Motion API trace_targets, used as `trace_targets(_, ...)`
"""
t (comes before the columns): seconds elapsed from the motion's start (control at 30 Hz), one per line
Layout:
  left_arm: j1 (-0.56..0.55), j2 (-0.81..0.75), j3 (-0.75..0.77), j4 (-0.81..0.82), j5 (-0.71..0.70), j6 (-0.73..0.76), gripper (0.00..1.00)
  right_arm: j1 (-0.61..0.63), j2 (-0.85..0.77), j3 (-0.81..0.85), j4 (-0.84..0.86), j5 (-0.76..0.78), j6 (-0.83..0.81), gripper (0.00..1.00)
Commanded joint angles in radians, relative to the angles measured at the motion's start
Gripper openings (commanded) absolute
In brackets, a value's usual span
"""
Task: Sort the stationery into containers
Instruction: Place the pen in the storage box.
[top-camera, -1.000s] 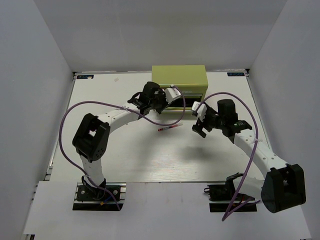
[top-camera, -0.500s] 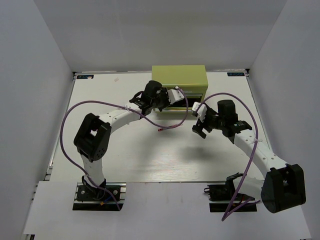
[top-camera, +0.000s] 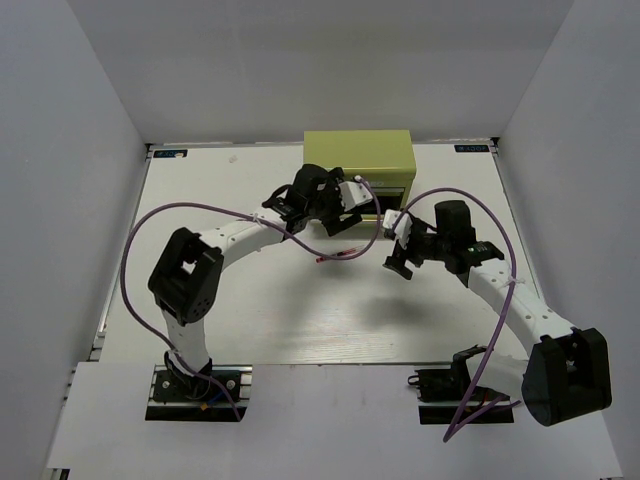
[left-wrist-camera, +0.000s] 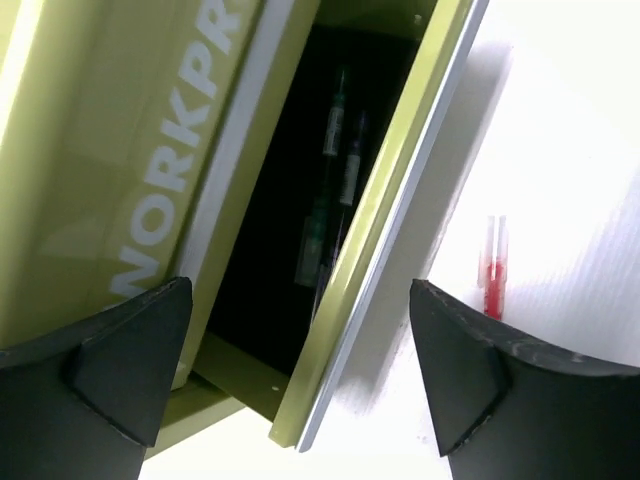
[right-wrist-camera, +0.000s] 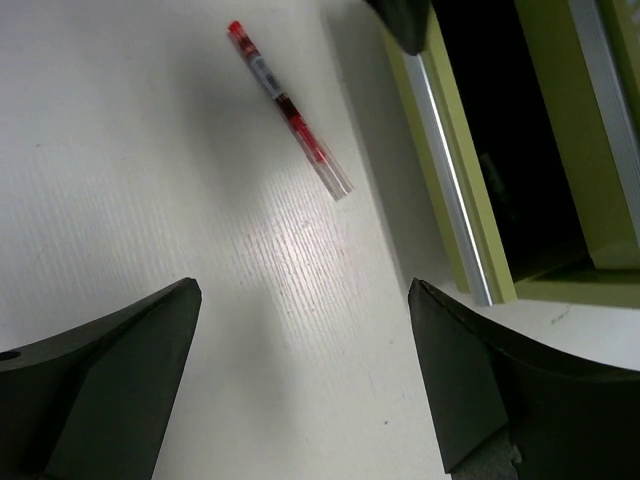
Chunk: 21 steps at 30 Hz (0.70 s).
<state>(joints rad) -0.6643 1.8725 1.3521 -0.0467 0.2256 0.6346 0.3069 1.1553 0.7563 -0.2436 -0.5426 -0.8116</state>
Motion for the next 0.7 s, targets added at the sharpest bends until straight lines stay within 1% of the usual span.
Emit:
trace_targets(0.0, 0.000, -0.131, 0.001, 0.039, 0.020, -0.048, 1.00, -0.002, -0.016, 0.011, -0.055, -0.124, -0.135, 0.90)
trace_targets(0.1, -0.009, -0.229, -0.048, 0.039, 0.029, -0.113, 1.00, 0.001, 0.000, 0.000, -0.086, -0.168, -0.253, 0.90)
trace_targets(0.17, -0.009, -0.289, -0.094, 0.039, 0.018, -0.205, 1.00, 0.001, 0.012, 0.003, -0.097, -0.195, -0.334, 0.90)
trace_targets(0.2, -0.009, -0.353, -0.112, 0.039, 0.003, -0.238, 1.00, 0.001, 0.024, 0.002, -0.108, -0.203, -0.349, 0.90)
trace_targets(0.23, -0.009, -0.389, -0.158, 0.028, -0.023, -0.318, 1.00, 0.003, 0.036, 0.009, -0.114, -0.212, -0.391, 0.90)
trace_targets(0.3, -0.009, -0.461, -0.215, 0.018, -0.060, -0.412, 1.00, 0.008, 0.064, 0.017, -0.126, -0.252, -0.432, 0.90)
trace_targets(0.33, -0.009, -0.536, -0.243, 0.008, -0.099, -0.459, 1.00, 0.006, 0.092, 0.034, -0.123, -0.272, -0.442, 0.90)
trace_targets(0.37, 0.002, -0.573, -0.302, -0.019, -0.112, -0.561, 1.00, 0.008, 0.122, 0.049, -0.123, -0.279, -0.454, 0.88)
trace_targets(0.4, 0.014, -0.610, -0.335, -0.034, -0.135, -0.616, 1.00, 0.017, 0.141, 0.058, -0.125, -0.289, -0.462, 0.83)
trace_targets(0.43, 0.014, -0.648, -0.396, -0.048, -0.181, -0.681, 1.00, 0.020, 0.199, 0.081, -0.131, -0.284, -0.477, 0.72)
trace_targets(0.47, 0.014, -0.723, -0.424, -0.092, -0.237, -0.758, 1.00, 0.032, 0.219, 0.110, -0.138, -0.281, -0.504, 0.65)
trace_targets(0.5, 0.014, -0.760, -0.450, -0.119, -0.320, -0.909, 1.00, 0.040, 0.240, 0.144, -0.148, -0.267, -0.526, 0.58)
trace_targets(0.53, 0.014, -0.795, -0.499, -0.142, -0.345, -0.968, 1.00, 0.049, 0.256, 0.158, -0.166, -0.260, -0.534, 0.46)
trace_targets(0.57, 0.014, -0.864, -0.522, -0.186, -0.370, -1.063, 1.00, 0.058, 0.315, 0.187, -0.175, -0.252, -0.556, 0.42)
trace_targets(0.67, 0.014, -0.970, -0.629, -0.212, -0.402, -1.199, 1.00, 0.090, 0.400, 0.282, -0.200, -0.201, -0.578, 0.31)
